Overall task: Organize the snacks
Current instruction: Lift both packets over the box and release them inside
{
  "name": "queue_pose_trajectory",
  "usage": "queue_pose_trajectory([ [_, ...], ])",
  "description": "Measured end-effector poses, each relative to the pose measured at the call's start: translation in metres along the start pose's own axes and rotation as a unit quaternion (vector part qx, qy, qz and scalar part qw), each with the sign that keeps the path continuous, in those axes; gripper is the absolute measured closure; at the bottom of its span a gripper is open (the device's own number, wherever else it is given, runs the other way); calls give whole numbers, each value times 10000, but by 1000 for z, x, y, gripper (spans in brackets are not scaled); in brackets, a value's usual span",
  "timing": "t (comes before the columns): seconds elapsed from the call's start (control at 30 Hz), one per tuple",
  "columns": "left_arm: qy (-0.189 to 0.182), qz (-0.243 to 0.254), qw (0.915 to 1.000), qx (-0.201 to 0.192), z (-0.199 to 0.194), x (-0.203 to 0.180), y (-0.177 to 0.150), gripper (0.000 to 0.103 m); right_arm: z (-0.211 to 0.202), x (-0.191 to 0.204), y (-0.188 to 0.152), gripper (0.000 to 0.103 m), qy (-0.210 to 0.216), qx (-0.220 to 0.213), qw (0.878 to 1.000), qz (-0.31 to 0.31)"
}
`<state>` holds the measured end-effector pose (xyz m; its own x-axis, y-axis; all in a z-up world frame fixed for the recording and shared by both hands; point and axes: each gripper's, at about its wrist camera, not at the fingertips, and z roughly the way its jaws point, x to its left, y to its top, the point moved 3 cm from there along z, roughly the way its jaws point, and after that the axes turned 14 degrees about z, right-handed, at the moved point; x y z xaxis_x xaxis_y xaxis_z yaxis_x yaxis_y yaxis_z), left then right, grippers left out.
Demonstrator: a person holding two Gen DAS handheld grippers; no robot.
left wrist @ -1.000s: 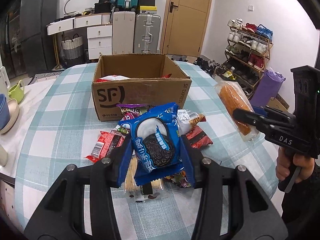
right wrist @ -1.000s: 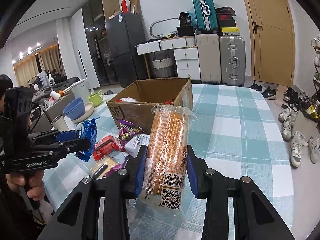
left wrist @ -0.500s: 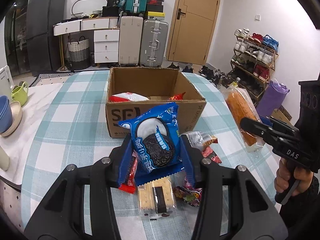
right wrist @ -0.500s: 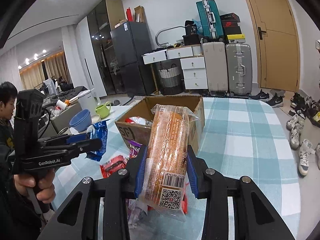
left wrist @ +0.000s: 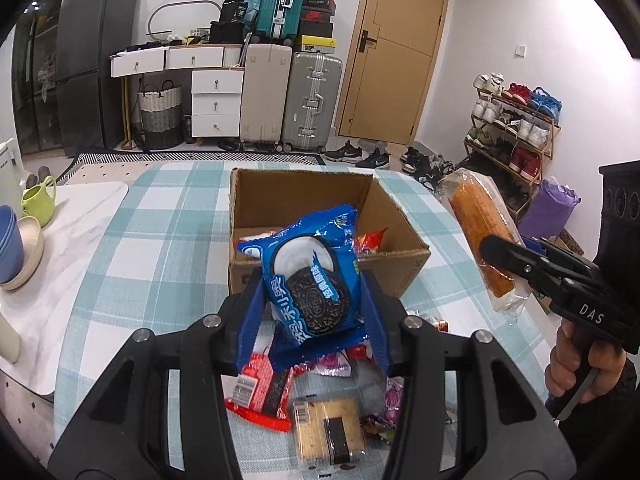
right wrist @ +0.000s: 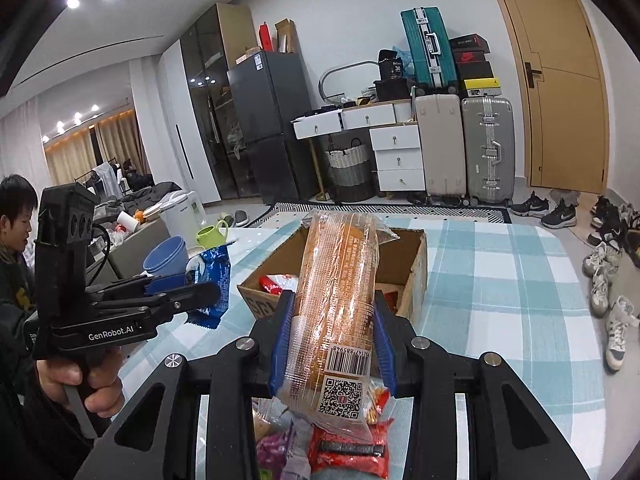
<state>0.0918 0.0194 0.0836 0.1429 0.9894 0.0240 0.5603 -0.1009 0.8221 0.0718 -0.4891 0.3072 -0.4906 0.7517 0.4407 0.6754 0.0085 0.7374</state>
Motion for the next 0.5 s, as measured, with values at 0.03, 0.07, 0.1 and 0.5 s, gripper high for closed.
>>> queue_pose_trajectory([
  [0.03, 9, 0, 10000, -16, 0, 2, 3, 60, 2, 1, 2, 66, -4, -2, 10000, 11],
  [0.07, 15, 7, 10000, -36, 0, 3, 6, 60, 6, 2, 4, 66, -3, 11, 10000, 12],
  [0.1, 25, 13, 10000, -61, 0, 5, 10, 60, 8, 3, 6, 66, 1, 18, 10000, 15],
  [0.5, 109, 82, 9998, -131, 26, 17, 49, 60, 35, -2, 28, 66, 64, 1, 9999, 77],
])
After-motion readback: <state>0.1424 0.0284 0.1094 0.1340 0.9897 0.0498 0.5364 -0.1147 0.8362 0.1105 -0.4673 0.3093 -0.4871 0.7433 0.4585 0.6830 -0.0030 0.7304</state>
